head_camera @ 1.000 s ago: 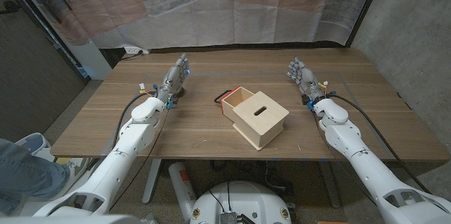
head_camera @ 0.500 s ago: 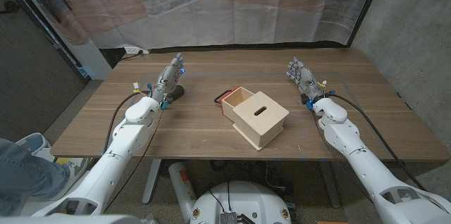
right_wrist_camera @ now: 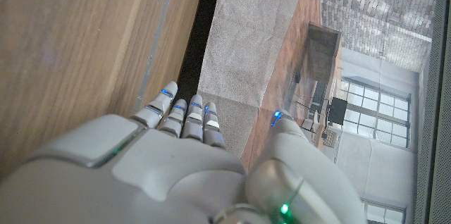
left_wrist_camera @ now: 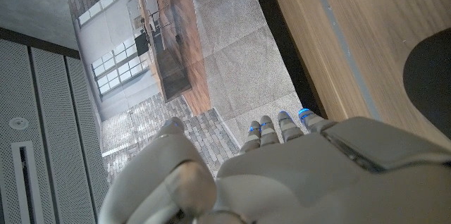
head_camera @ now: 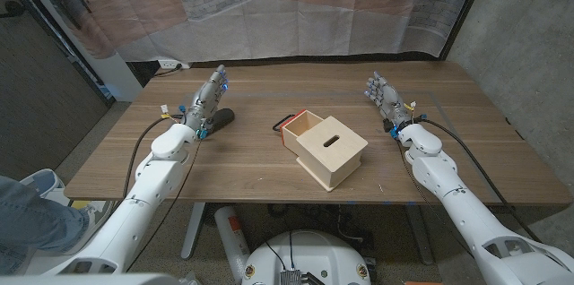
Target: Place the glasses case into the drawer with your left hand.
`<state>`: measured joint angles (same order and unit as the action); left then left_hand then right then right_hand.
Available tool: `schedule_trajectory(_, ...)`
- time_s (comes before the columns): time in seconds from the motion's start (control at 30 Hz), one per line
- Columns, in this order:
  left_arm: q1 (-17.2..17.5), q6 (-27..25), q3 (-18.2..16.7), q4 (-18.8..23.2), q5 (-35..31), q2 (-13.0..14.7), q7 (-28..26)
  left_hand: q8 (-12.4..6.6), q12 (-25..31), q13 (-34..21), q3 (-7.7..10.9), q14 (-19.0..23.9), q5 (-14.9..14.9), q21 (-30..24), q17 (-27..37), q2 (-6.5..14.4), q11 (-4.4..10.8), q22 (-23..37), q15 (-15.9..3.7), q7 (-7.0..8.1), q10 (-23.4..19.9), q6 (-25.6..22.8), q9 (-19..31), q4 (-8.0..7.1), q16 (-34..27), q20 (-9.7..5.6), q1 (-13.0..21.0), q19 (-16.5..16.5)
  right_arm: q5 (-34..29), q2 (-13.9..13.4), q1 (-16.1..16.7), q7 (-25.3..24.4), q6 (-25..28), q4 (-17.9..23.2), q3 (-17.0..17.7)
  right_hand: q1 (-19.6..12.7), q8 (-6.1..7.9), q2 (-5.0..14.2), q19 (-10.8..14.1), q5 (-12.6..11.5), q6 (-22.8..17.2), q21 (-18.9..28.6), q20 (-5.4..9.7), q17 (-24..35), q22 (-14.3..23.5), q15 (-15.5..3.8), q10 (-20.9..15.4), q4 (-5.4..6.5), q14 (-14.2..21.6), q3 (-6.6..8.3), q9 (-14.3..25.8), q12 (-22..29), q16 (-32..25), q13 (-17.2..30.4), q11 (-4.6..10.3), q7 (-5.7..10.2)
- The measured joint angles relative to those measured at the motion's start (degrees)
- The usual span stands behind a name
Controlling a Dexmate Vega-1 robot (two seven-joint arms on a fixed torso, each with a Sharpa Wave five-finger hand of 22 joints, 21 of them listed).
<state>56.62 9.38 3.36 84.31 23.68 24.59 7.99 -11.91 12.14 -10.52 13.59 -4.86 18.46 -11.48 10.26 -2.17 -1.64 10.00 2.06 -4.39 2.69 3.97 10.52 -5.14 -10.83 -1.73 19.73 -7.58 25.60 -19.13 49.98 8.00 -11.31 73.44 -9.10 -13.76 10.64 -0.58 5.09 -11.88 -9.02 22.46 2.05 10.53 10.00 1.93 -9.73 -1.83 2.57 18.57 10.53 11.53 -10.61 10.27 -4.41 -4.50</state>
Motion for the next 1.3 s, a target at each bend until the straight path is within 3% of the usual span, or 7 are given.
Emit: schedule_trajectory(1.3,7.3,3.9,-5.9,5.7,-0.9,2.4,-1.6,-0.45,0.4,0.0,-0.33,1.4,0.0,0.0,0.0,0.2,0.69,0.0,-0.63,0.60,-1.4,-2.0,0.0,0.33,-0.4,0.31,0.2,0.3,-0.2,0.1,0.9,-0.9,-0.2,1.1,0.5,0.0,0.45,0.00,1.2,0.0,-1.0,-0.6,0.20,-0.1,0.0,-0.49,-1.2,-0.47,0.9,0.00,0.0,0.4,-0.2,0.0,0.61,0.41)
